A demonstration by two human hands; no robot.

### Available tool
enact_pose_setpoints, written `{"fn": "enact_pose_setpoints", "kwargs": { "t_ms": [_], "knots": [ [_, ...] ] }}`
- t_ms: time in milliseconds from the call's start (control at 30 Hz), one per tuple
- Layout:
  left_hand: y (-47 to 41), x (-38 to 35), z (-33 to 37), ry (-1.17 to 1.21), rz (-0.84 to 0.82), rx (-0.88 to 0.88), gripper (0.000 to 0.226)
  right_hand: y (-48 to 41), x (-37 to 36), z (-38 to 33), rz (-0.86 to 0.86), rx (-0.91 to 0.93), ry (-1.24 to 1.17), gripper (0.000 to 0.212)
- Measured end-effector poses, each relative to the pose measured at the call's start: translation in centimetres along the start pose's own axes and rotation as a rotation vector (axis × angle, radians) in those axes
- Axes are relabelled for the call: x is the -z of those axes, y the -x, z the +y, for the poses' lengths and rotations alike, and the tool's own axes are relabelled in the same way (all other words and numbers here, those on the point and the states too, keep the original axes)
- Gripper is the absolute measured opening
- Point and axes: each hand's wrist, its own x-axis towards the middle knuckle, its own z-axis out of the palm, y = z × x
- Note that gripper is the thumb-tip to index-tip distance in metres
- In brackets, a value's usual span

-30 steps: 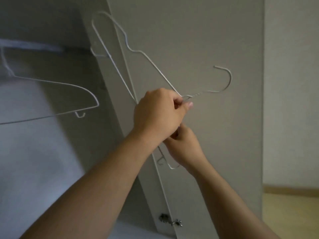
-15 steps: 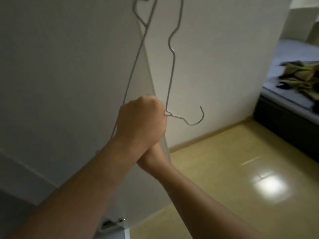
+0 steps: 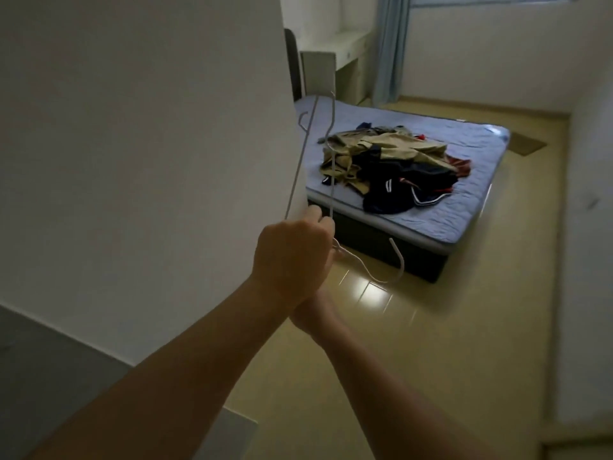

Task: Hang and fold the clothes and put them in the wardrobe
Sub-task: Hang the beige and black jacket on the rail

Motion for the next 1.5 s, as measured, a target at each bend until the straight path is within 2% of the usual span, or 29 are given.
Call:
{"fn": "enact_pose_setpoints", "kwargs": {
  "t_ms": [133, 267, 333, 400, 500, 600, 733, 833, 900, 967, 1033, 1200, 1367, 1433, 1500],
  "knots": [
    [-2.2, 1.4, 0.7, 0.181, -0.012, -0.049, 0.055, -0.5, 2.5, -0.6, 0.172, 0.165, -0.135, 0.018],
    [-3.0, 2.0, -0.4, 0.477, -0.112, -0.161, 0.052, -0.2, 2.1, -1.5, 0.333, 0.291, -0.038, 0.015],
    [-2.9, 1.8, -1.1, 0.579, -0.121, -0.196, 0.046, -0.3, 2.5, -1.1, 0.318, 0.214, 0.032, 0.021],
    [-3.5, 1.5, -1.4, 0.731, -0.158, -0.190, 0.042, -0.2, 3.3, -1.0, 0.266, 0.057, 0.229, 0.024],
    [-4.9, 0.6, -0.9, 0.897, -0.268, -0.200, 0.035, -0.3, 4.2, 0.1, 0.242, -0.129, 0.404, 0.022],
    [-6.5, -1.0, 0.5, 0.970, -0.329, -0.230, 0.019, -0.7, 5.2, 1.5, 0.290, -0.258, 0.339, 0.025],
    [-9.3, -3.7, 3.1, 1.133, -0.459, -0.119, 0.037, -2.7, 8.2, 4.3, 0.339, -0.385, 0.374, 0.024],
    [-12.6, -6.4, 4.6, 1.257, -0.558, -0.098, 0.028, -5.5, 11.1, 6.8, 0.341, -0.422, 0.354, 0.025],
    [-15.5, -8.8, 5.0, 1.397, -0.663, -0.016, 0.025, -8.1, 13.4, 8.6, 0.340, -0.445, 0.346, 0.024],
    [-18.6, -11.0, 5.1, 1.566, -0.797, 0.105, 0.028, -10.9, 16.1, 10.1, 0.341, -0.484, 0.350, 0.025],
    [-22.0, -13.2, 4.9, 1.667, -0.859, 0.203, 0.034, -13.9, 18.8, 11.2, 0.326, -0.525, 0.366, 0.027],
    [-29.9, -18.3, 4.5, 1.566, -0.815, 0.209, 0.029, -21.0, 25.1, 12.4, 0.302, -0.560, 0.287, 0.031],
    [-37.4, -23.9, 3.2, 1.555, -0.889, 0.244, 0.025, -29.5, 30.5, 11.9, 0.468, -0.492, 0.186, 0.034],
    [-40.5, -26.7, 2.4, 1.543, -0.908, 0.218, 0.026, -33.6, 32.4, 11.9, 0.517, -0.444, 0.062, 0.024],
    [-43.6, -30.0, 1.2, 1.577, -0.921, 0.213, 0.028, -37.7, 34.2, 11.8, 0.534, -0.412, -0.034, 0.024]
  ]
}}
